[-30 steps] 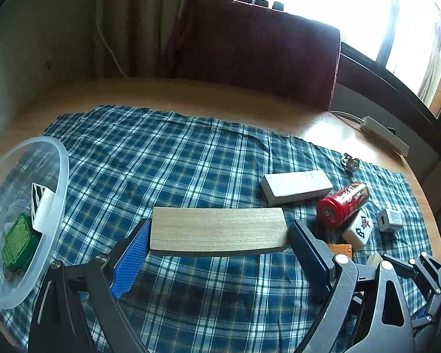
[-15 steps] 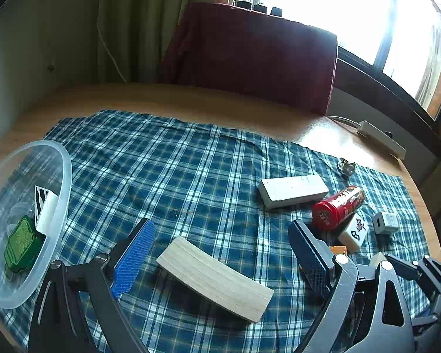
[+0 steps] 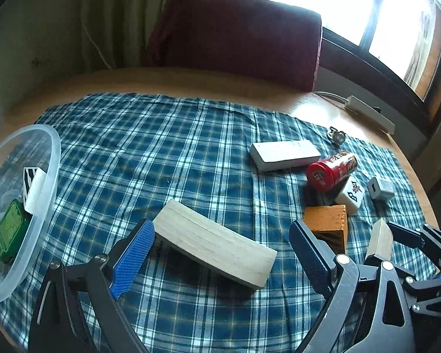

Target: Organize rigid objects

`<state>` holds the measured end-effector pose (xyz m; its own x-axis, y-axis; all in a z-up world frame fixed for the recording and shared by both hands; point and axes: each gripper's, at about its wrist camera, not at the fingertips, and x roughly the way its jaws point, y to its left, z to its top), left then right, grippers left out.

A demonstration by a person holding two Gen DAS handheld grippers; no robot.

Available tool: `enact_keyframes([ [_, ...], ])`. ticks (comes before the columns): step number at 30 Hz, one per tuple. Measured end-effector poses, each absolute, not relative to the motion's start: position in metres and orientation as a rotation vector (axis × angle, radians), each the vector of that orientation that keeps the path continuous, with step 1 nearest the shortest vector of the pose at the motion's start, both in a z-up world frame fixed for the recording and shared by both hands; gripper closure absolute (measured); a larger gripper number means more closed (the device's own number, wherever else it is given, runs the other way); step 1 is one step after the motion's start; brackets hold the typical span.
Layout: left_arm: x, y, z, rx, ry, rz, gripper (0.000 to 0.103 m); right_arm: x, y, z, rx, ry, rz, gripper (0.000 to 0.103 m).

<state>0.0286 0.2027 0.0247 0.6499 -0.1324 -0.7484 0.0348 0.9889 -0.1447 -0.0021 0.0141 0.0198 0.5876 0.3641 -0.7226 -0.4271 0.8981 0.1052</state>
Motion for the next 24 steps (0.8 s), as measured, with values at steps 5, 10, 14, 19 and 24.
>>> enact_keyframes([
  [5,0.035,0.201,0.015,-0.101,0.931,-0.113,0.007,-0.001,0.013,0.02,-0.07,0.825,0.456,0.037],
  [10,0.034,0.197,0.011,-0.014,0.951,-0.123,0.007,0.0,0.012,0.018,-0.062,0.837,0.461,0.037],
  [14,0.036,0.193,0.01,0.002,0.949,-0.125,0.007,0.0,0.013,0.017,-0.065,0.84,0.47,0.037],
  [19,0.035,0.199,0.014,-0.029,0.909,-0.109,0.047,-0.003,0.012,0.02,-0.052,0.827,0.476,0.037],
  [24,0.033,0.208,0.017,-0.083,0.886,-0.109,0.054,-0.006,0.012,0.022,-0.043,0.817,0.475,0.037],
])
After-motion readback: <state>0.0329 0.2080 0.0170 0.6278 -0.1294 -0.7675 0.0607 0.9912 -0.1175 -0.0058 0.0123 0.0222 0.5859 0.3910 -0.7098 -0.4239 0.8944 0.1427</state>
